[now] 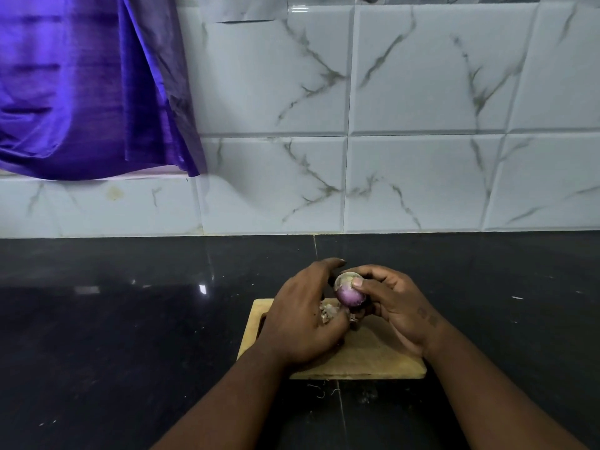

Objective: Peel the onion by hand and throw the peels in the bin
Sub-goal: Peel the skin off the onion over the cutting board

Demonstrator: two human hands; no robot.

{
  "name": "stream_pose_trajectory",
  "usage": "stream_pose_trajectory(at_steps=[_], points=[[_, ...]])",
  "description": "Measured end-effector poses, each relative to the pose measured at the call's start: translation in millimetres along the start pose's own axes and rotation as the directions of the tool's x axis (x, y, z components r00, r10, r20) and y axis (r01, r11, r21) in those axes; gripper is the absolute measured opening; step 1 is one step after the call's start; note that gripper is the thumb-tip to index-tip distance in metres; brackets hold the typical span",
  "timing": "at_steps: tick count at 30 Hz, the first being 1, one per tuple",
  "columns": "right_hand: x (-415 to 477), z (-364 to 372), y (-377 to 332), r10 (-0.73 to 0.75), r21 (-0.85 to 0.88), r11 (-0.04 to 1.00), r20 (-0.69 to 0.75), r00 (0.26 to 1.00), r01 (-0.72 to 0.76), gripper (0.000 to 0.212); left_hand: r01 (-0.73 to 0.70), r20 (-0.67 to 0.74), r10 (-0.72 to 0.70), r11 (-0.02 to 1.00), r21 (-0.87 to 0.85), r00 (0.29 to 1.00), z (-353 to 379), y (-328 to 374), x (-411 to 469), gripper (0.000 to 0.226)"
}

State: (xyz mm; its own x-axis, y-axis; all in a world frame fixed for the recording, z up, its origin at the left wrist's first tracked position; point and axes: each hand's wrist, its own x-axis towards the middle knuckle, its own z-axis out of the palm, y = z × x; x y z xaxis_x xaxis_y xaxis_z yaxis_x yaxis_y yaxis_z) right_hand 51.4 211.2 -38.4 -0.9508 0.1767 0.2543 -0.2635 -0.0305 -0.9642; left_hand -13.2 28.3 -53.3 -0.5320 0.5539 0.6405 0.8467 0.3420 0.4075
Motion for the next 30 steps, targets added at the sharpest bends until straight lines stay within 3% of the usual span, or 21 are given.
stream_pose_trajectory(at_steps=[3,8,17,24,30], points=[[1.2,-0.2,-0.7,0.007,0.022,1.000,-0.044,0.999,-0.006,0.017,-0.066,-0.008,0.068,0.986,0.152,0.998,5.4,-1.8,1.8,0.062],[1.3,-0.5,0.5,0.008,-0.002,1.000,-0.070,0.998,-0.008,0.024,-0.060,-0.044,0.068,0.985,0.160,0.997,7.3,-5.7,0.8,0.057],[-1.0,0.4,3.8,0.023,-0.052,0.998,-0.045,0.999,-0.025,0.014,-0.064,-0.031,0.073,0.971,0.231,0.997,9.3,6.6,-1.2,0.055],[-4.7,1.6,0.8,0.011,0.006,1.000,-0.030,0.999,-0.011,0.017,-0.014,-0.092,0.023,0.996,0.092,0.995,6.1,2.2,-3.7,0.059],[-1.3,1.7,3.6,-0.027,-0.016,0.999,-0.012,1.000,0.027,0.016,0.037,-0.185,-0.045,0.998,-0.047,0.982,4.5,-1.7,-1.6,0.032]])
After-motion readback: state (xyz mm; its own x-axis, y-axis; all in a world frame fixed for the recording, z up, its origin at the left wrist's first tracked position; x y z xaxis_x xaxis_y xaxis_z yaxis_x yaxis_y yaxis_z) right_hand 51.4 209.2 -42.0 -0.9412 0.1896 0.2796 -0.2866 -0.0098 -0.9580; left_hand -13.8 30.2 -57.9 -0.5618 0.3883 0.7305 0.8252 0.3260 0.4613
